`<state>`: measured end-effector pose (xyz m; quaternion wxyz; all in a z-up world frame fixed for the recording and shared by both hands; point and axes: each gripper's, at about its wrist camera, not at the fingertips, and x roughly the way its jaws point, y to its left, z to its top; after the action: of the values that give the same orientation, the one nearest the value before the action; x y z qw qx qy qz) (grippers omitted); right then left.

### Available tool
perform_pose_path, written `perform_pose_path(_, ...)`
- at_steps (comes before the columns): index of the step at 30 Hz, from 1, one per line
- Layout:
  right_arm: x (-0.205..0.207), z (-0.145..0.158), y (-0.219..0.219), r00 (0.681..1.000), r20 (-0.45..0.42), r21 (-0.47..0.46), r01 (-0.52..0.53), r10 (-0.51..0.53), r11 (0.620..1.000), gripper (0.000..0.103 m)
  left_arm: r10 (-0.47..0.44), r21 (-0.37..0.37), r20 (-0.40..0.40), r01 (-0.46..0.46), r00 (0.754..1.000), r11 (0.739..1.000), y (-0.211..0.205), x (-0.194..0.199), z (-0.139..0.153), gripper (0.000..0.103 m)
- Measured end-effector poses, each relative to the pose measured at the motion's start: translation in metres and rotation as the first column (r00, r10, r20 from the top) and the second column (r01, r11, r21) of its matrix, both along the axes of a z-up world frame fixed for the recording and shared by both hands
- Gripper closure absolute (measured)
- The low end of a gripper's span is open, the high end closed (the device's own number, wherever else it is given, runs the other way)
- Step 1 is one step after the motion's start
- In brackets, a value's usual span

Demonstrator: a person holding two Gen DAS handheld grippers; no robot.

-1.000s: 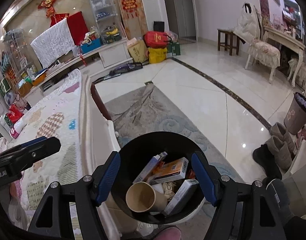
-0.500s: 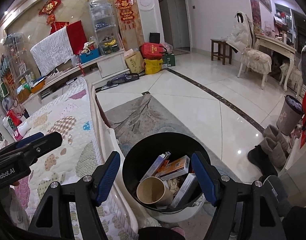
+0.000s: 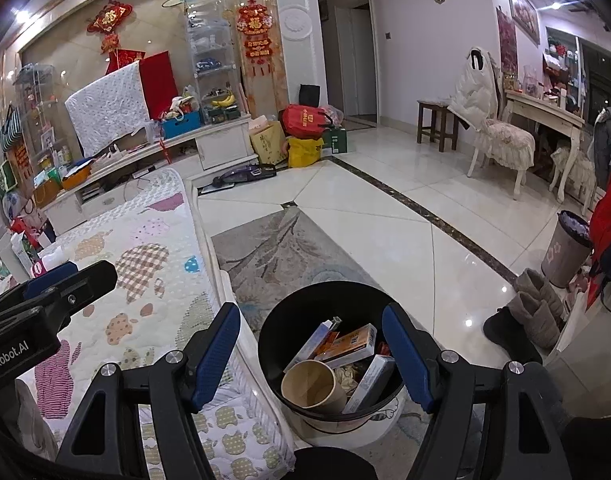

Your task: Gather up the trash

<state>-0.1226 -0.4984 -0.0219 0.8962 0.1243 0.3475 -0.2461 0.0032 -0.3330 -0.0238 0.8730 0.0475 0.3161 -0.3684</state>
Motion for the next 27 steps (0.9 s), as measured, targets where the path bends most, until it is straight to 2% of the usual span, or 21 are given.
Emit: perform_pose_path(27, -0.003, 0.012, 0.002, 1.000, 0.020, -0.034, 0.007, -0.007, 0.999, 0.031, 0.005, 0.010, 0.026, -0.005, 1.000, 1.000, -0.002, -0.003, -0.002, 0.028)
